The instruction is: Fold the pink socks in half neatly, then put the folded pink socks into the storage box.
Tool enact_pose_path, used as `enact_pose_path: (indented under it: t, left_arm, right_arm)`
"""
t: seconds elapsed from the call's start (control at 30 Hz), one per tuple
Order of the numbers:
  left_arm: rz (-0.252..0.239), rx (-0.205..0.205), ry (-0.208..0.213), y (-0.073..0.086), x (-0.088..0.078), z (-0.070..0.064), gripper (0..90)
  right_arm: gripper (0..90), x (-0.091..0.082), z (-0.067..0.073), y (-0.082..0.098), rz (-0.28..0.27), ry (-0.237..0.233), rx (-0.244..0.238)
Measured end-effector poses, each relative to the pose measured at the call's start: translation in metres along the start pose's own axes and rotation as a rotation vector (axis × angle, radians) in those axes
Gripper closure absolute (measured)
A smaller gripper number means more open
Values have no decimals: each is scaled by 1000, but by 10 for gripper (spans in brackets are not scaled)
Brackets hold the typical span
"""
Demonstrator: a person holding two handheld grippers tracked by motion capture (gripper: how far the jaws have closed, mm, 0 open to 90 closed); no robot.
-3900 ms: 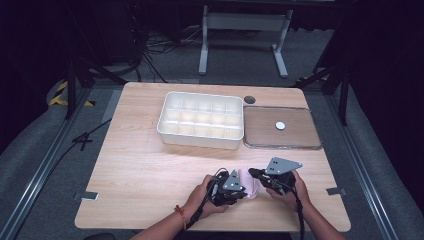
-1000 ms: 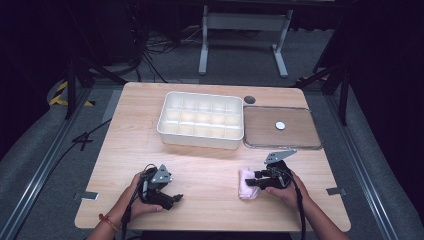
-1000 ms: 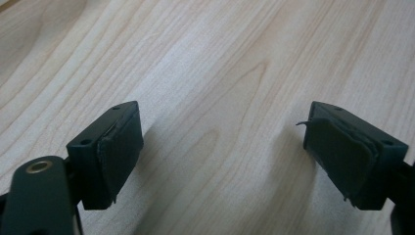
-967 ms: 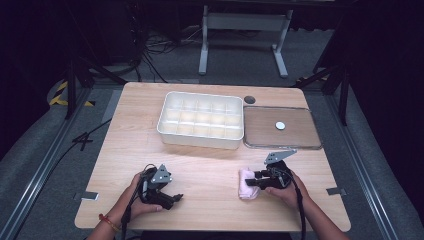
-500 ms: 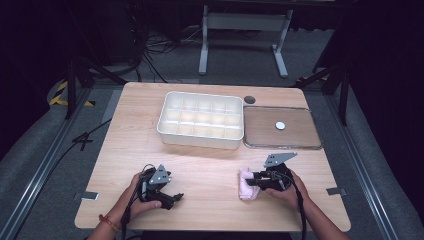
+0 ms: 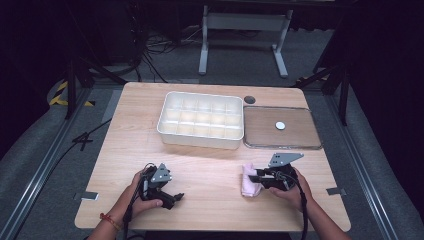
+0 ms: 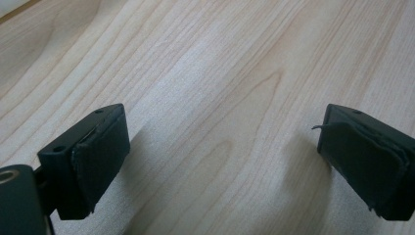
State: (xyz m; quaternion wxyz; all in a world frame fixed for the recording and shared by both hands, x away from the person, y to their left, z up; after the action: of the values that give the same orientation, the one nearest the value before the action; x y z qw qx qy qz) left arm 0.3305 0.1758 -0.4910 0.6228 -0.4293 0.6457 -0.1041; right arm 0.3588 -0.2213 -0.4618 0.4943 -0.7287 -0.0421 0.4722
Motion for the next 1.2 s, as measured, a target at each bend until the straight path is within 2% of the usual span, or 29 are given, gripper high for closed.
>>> enact_pose_path:
  t: [0.17, 0.4, 1.2]
  left_arm:
    - [-1, -17, -7, -1, 2, 1, 19]
    - [4, -14, -10, -1, 2, 2, 6]
    - [6, -14, -12, -1, 2, 2, 4]
  right_arm:
    - [719, -4, 0, -1, -17, 26, -17]
    - [719, -8, -2, -1, -27, 55, -36]
    - [718, -20, -9, -2, -83, 110, -21]
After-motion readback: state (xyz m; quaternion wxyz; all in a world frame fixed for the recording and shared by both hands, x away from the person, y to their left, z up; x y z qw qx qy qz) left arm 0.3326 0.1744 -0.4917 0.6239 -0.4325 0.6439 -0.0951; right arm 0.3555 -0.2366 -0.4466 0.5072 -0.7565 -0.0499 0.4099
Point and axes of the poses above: each handheld gripper's, and its own axes: x roughly forward along the jaws, y roughly out of its underside, z roughly to its left, the point moved 1 cm from there along x, roughly forward along the jaws, and after that the axes turned 15 degrees about y, right-handed, at the moved point
